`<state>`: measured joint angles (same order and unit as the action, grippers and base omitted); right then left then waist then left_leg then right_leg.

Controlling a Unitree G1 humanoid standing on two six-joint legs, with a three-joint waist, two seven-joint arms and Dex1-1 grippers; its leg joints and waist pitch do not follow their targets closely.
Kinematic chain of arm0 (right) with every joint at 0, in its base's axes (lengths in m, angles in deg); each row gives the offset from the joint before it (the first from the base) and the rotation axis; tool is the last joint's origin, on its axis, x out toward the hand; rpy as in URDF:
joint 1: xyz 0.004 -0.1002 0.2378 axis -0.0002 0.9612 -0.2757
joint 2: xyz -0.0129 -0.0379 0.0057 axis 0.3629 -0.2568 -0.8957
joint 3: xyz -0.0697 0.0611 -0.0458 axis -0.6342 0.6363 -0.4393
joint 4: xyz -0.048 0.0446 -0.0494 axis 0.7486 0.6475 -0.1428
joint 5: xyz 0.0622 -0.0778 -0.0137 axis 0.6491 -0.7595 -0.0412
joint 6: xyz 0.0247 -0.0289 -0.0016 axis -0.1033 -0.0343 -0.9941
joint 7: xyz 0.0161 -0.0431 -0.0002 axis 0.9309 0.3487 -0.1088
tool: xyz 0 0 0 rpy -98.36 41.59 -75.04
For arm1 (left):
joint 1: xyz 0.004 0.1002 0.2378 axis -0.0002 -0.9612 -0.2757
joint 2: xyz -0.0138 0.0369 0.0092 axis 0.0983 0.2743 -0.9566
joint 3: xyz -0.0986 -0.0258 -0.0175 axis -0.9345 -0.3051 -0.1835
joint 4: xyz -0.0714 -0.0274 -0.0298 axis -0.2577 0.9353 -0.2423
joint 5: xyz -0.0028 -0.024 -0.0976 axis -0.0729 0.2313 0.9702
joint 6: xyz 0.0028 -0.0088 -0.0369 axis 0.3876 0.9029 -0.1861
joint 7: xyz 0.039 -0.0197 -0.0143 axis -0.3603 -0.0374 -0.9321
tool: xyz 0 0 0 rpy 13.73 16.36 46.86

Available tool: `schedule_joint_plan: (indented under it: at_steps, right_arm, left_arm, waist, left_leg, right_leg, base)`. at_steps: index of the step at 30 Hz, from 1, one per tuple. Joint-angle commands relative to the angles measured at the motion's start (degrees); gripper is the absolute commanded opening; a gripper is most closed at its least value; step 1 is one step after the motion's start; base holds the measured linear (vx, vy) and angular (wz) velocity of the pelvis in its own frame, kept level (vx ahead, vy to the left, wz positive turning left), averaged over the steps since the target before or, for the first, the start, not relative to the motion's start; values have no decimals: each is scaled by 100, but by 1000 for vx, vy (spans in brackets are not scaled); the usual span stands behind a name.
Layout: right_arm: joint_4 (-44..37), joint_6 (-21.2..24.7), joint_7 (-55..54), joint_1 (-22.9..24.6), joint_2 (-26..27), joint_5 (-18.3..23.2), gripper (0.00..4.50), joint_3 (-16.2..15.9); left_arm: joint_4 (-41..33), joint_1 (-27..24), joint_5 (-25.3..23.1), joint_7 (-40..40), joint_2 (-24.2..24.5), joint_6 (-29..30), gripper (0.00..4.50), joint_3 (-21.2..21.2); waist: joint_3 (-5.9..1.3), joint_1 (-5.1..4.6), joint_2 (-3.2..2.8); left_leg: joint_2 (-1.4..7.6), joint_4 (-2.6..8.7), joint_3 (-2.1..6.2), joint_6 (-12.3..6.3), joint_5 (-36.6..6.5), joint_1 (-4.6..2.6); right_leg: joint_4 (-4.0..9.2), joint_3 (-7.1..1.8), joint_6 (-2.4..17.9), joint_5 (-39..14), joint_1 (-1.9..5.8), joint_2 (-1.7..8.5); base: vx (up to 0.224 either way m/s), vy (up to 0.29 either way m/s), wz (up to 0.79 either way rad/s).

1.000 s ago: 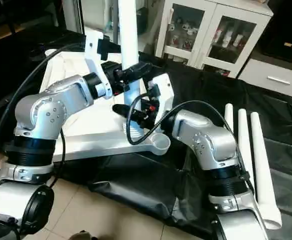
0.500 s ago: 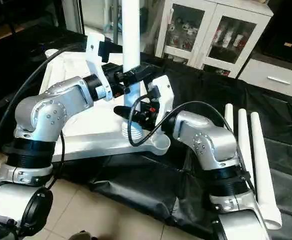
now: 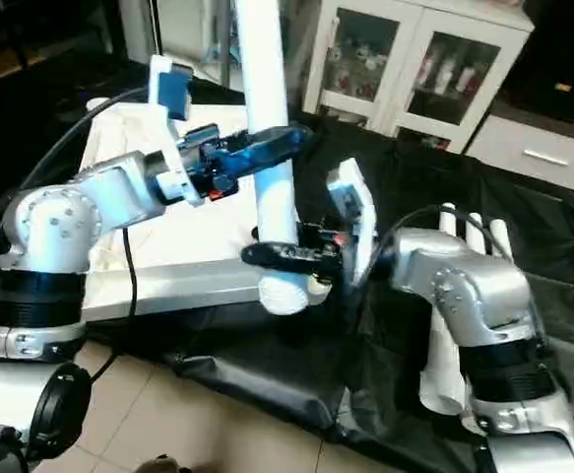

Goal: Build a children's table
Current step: Pick table leg

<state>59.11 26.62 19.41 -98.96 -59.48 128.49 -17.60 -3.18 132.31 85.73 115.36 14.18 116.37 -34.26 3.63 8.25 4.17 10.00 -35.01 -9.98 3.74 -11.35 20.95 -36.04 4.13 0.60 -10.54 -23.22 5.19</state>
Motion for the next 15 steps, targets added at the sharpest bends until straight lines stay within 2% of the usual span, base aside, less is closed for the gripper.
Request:
schedule_joint_plan:
  at_steps: [1,2,3,6,8,15]
  right_arm:
    - [-165,12,165,23,-125,127,186,182]
    - [-182,19,204,35,-157,149,186,191]
    - [-193,22,236,43,-184,169,186,193]
    - [-205,33,281,51,-208,184,186,188]
    - [-232,41,307,70,-219,192,186,161]
    - [-264,46,337,99,-225,198,186,97]
  left_arm:
    - [-59,35,194,179,44,153,322,-32]
    - [-121,7,210,316,102,174,322,42]
    - [-177,-25,200,439,154,183,288,129]
    - [-230,-65,143,555,210,173,285,262]
    - [-224,-95,61,597,234,126,258,360]
    - [-104,-59,-24,479,173,14,203,339]
  waist:
    - [-414,13,-74]
    - [-416,11,-62]
    - [-419,8,-78]
    - [-420,4,-64]
    - [-417,7,-58]
    - [-420,12,-50]
  left_leg:
    - [279,424,87,75,-620,-48]
    - [280,422,87,75,-621,-48]
    - [285,426,90,66,-582,-57]
    - [288,423,87,52,-566,-55]
    - [288,424,85,53,-585,-51]
    - [290,422,86,77,-581,-53]
  right_leg:
    - [371,-277,1228,-659,347,364]
    - [371,-275,1233,-646,349,363]
    - [361,-272,1259,-578,345,355]
    - [355,-273,1295,-507,348,355]
    - [362,-277,1286,-577,354,364]
    - [365,-276,1271,-610,353,366]
  base:
    - [0,0,0]
    - [0,0,0]
    - [0,0,0]
    - [0,0,0]
    - [0,0,0]
    - [0,0,0]
